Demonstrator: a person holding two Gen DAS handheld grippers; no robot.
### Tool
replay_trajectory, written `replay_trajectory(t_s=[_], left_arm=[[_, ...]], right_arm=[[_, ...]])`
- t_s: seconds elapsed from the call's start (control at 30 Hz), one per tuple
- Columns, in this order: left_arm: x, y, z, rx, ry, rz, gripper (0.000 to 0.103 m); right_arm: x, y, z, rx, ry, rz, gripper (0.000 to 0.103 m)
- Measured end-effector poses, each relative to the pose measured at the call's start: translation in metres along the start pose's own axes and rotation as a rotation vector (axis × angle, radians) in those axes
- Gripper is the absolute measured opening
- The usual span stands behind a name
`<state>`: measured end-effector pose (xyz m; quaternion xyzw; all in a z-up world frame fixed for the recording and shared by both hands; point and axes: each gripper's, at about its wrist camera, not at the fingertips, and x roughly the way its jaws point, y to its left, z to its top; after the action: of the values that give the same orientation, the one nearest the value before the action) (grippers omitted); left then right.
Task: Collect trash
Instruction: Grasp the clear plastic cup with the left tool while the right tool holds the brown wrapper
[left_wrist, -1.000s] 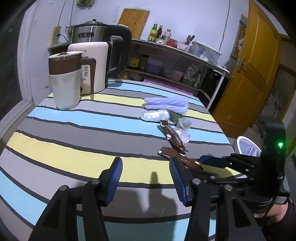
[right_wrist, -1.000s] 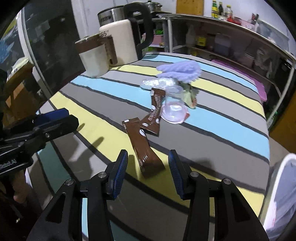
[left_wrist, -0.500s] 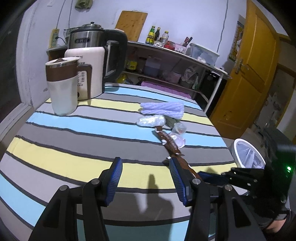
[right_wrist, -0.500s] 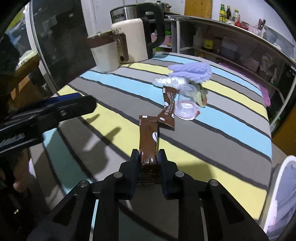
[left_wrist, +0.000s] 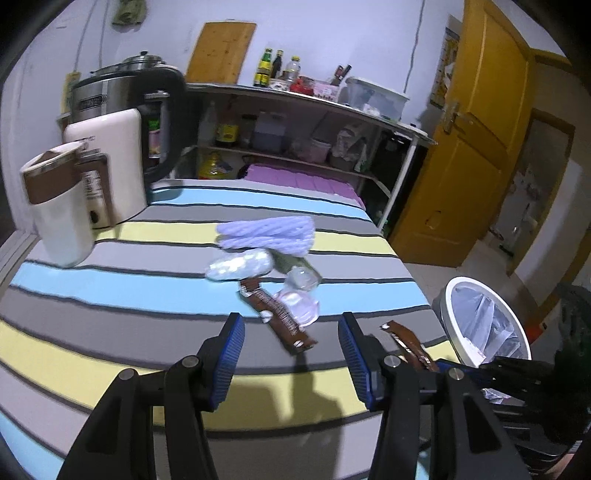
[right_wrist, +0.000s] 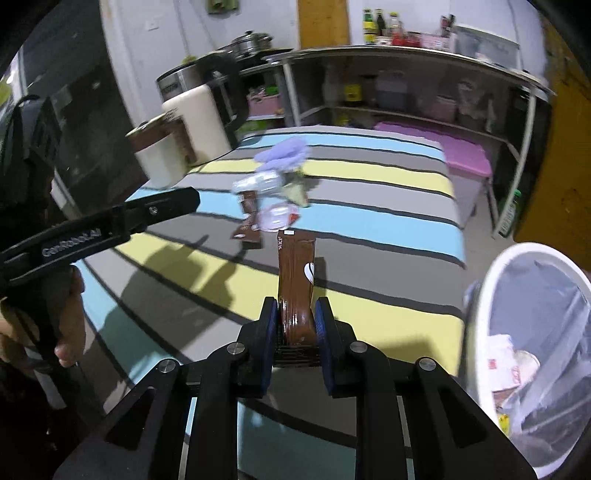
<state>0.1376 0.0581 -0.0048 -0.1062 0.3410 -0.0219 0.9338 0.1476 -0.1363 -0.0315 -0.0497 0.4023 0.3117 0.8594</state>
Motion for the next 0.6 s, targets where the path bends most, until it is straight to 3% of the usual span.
replay_trajectory(t_s=[0.6], left_arm=[[0.084,-0.013,0.024,0.015,0.077,0.018,0.053]], right_arm=[[0.002,-0.038,0.009,0.081,-0.025,-0.029,0.022]])
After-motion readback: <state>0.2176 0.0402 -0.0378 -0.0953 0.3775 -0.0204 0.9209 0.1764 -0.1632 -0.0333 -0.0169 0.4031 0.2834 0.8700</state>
